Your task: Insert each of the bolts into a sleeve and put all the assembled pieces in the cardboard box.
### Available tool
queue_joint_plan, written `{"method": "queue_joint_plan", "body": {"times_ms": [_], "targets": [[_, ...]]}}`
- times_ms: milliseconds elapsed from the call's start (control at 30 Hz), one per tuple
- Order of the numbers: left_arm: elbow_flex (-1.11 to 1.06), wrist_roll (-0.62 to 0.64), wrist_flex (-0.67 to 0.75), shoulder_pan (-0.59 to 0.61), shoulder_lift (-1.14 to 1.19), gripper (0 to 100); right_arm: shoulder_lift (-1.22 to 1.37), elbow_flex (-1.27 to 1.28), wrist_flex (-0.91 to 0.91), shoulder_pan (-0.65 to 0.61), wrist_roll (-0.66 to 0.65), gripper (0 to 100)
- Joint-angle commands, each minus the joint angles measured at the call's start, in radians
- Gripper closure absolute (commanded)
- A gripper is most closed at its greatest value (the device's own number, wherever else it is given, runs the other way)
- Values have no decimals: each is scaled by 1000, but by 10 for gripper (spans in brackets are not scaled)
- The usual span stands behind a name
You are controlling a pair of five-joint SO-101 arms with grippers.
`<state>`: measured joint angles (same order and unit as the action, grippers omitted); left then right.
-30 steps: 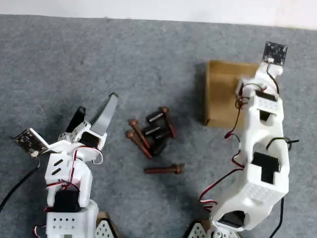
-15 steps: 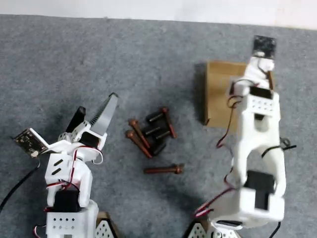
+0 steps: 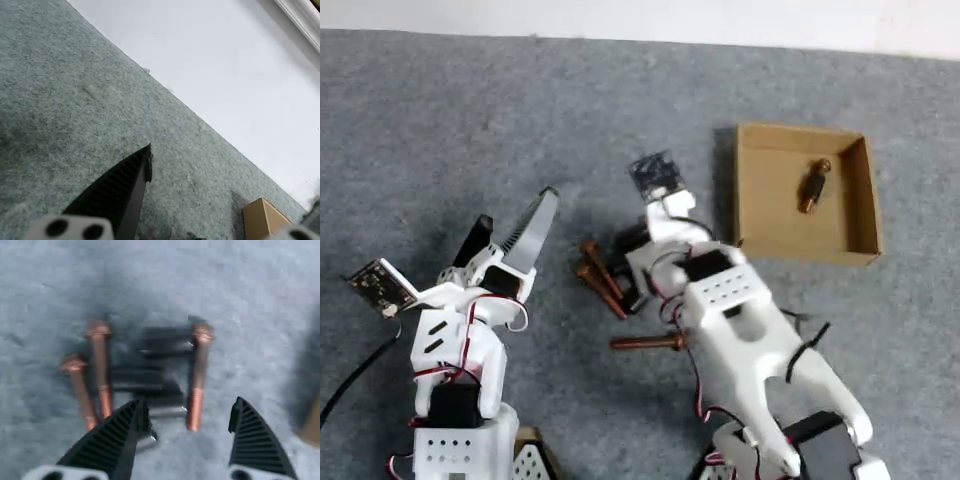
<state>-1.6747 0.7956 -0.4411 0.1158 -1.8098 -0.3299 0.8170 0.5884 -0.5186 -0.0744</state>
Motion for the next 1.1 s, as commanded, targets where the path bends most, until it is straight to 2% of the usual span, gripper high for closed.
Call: {"method": "queue_joint_plan", "body": {"times_ms": [0,467,633,800,967,1067], "targets": [[-21,6,15,4,-8,522,51,1,-90,-8,3,759],[-21,6,17,4,-8,522,265,-7,-93,4,17,759],[-21,6,17,4,-8,522,265,-13,-24,-12,184,759],[-21,6,15,4,-8,522,268,-67,59,-16,264,759],[-21,6,15,4,-8,522,272,-61,65,-48,404,759],[-21,6,15,4,-8,522,272,-61,64,-85,439,759]]}}
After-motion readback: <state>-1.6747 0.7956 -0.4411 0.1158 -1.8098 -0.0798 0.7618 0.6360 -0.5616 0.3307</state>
